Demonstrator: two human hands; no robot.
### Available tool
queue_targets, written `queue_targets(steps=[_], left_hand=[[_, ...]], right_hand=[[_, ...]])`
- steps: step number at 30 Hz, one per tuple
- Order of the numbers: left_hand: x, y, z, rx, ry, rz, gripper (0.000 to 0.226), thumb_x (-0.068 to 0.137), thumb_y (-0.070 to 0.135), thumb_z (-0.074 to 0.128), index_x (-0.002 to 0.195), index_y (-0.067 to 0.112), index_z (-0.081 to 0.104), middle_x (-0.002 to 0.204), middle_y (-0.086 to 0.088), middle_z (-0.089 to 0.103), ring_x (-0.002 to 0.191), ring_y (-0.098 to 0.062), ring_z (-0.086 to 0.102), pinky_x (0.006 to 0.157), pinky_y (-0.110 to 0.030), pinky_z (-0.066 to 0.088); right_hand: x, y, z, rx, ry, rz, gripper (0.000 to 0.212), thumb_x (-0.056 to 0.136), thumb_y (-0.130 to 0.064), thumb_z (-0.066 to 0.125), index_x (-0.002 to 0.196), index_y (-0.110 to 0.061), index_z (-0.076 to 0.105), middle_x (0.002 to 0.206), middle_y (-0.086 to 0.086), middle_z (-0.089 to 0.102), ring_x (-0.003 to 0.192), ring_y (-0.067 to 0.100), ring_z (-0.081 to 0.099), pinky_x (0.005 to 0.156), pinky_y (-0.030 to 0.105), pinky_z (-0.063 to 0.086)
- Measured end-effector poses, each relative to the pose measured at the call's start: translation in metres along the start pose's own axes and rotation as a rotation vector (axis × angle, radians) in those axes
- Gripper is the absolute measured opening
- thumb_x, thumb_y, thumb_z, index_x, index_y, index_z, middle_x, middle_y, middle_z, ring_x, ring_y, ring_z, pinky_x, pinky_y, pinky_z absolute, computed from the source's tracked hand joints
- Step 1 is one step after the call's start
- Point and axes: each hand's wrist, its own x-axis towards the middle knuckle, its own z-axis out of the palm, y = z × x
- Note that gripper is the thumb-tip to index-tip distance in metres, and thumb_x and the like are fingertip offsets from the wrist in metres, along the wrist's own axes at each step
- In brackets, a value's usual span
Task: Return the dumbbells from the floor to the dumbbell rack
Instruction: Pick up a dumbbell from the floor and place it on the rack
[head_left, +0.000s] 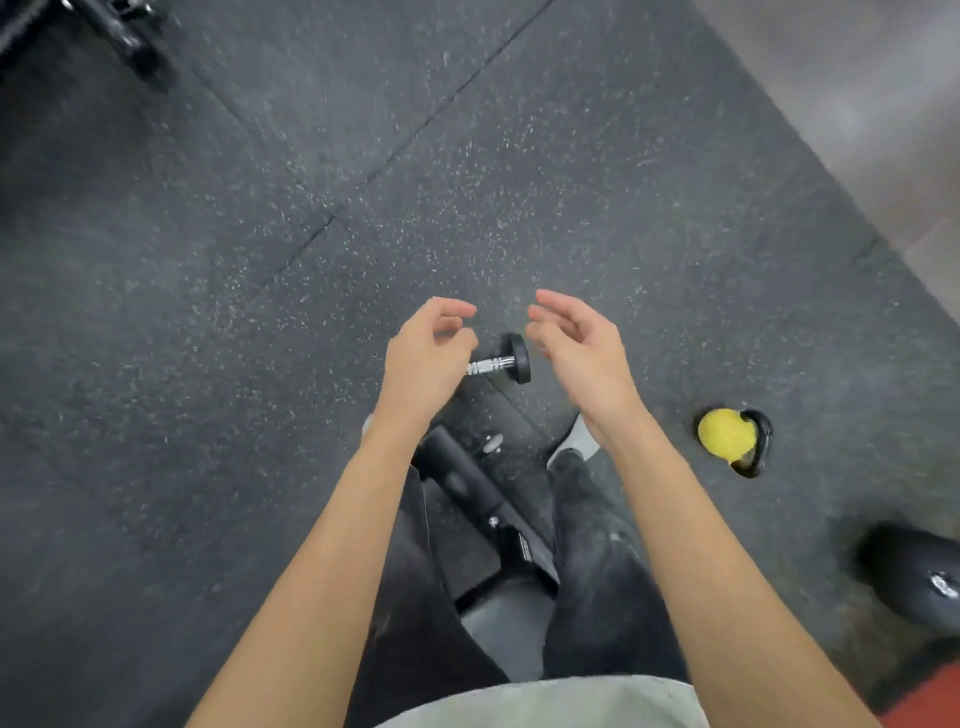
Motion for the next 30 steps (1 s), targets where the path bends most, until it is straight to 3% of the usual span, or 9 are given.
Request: queue_targets(steps=[3, 6, 9, 11, 15, 19, 24, 27, 30], left_hand=[[0.064, -0.064, 0.052, 0.008, 0.056, -0.093, 0.035, 0.091, 0.019, 0.065, 0.123, 0.033, 0.064, 0.122, 0.007, 0.063, 0.101, -0.004, 0.06, 0.088, -0.023, 0.044], [0.14, -0.141, 0.1, 0.039, 0.083, -0.195, 0.048, 0.092, 0.021, 0.068, 0.138, 0.026, 0.056, 0.138, 0.004, 0.059, 0.118, -0.012, 0.057, 0.097, -0.028, 0.042], [0.217, -0.218, 0.14, 0.165, 0.088, -0.269, 0.066, 0.091, 0.024, 0.072, 0.15, 0.015, 0.044, 0.146, -0.006, 0.052, 0.129, -0.023, 0.053, 0.091, -0.025, 0.036], [0.255, -0.263, 0.159, 0.24, 0.078, -0.38, 0.072, 0.087, 0.027, 0.074, 0.149, 0.01, 0.042, 0.144, -0.013, 0.052, 0.125, -0.031, 0.055, 0.088, -0.03, 0.041], [0.31, -0.332, 0.185, 0.289, 0.067, -0.533, 0.067, 0.083, 0.025, 0.079, 0.138, 0.002, 0.047, 0.13, -0.017, 0.06, 0.112, -0.033, 0.06, 0.081, -0.035, 0.049], [0.339, -0.371, 0.19, 0.231, 0.13, -0.627, 0.058, 0.079, 0.017, 0.083, 0.129, 0.003, 0.057, 0.123, -0.012, 0.063, 0.1, -0.027, 0.059, 0.064, -0.031, 0.046], [0.353, -0.385, 0.189, 0.193, 0.127, -0.564, 0.08, 0.071, 0.009, 0.084, 0.144, 0.014, 0.053, 0.129, -0.007, 0.064, 0.114, -0.026, 0.06, 0.089, -0.035, 0.056], [0.346, -0.373, 0.177, 0.16, 0.063, -0.551, 0.063, 0.068, 0.005, 0.081, 0.128, 0.015, 0.063, 0.115, -0.005, 0.068, 0.104, -0.026, 0.064, 0.076, -0.033, 0.057], [0.33, -0.351, 0.156, 0.135, 0.036, -0.502, 0.046, 0.071, 0.005, 0.08, 0.113, 0.015, 0.064, 0.107, -0.004, 0.068, 0.089, -0.021, 0.061, 0.058, -0.027, 0.047]], right_hand=[[0.075, 0.068, -0.004, -0.049, 0.047, 0.093, 0.044, 0.095, -0.016, 0.066, 0.138, -0.024, 0.062, 0.131, -0.006, 0.068, 0.117, 0.003, 0.063, 0.105, 0.027, 0.048], [0.154, 0.156, -0.001, -0.118, 0.054, 0.207, 0.05, 0.095, -0.021, 0.067, 0.143, -0.024, 0.058, 0.134, -0.006, 0.065, 0.116, 0.007, 0.06, 0.106, 0.029, 0.045], [0.229, 0.236, 0.01, -0.193, 0.022, 0.296, 0.059, 0.096, -0.027, 0.067, 0.151, -0.021, 0.049, 0.146, 0.0, 0.058, 0.127, 0.015, 0.057, 0.103, 0.029, 0.041], [0.27, 0.281, 0.025, -0.265, 0.007, 0.344, 0.066, 0.095, -0.029, 0.068, 0.155, -0.017, 0.044, 0.148, 0.002, 0.056, 0.123, 0.018, 0.057, 0.1, 0.028, 0.042], [0.337, 0.35, 0.054, -0.36, -0.008, 0.372, 0.054, 0.087, -0.025, 0.071, 0.139, -0.018, 0.057, 0.127, 0.001, 0.067, 0.11, 0.023, 0.064, 0.082, 0.031, 0.047], [0.369, 0.383, 0.072, -0.439, 0.059, 0.333, 0.044, 0.08, -0.016, 0.076, 0.122, -0.013, 0.062, 0.107, 0.003, 0.068, 0.095, 0.022, 0.064, 0.082, 0.035, 0.056], [0.383, 0.39, 0.078, -0.562, 0.107, 0.34, 0.035, 0.074, -0.003, 0.073, 0.108, -0.006, 0.066, 0.106, 0.012, 0.071, 0.089, 0.029, 0.068, 0.074, 0.041, 0.061], [0.375, 0.373, 0.076, -0.558, 0.083, 0.394, 0.034, 0.072, 0.003, 0.073, 0.105, -0.006, 0.068, 0.101, 0.009, 0.07, 0.073, 0.02, 0.061, 0.056, 0.03, 0.054], [0.358, 0.347, 0.075, -0.55, 0.108, 0.37, 0.028, 0.074, 0.006, 0.07, 0.098, -0.007, 0.064, 0.086, 0.005, 0.064, 0.061, 0.014, 0.054, 0.046, 0.025, 0.044]])
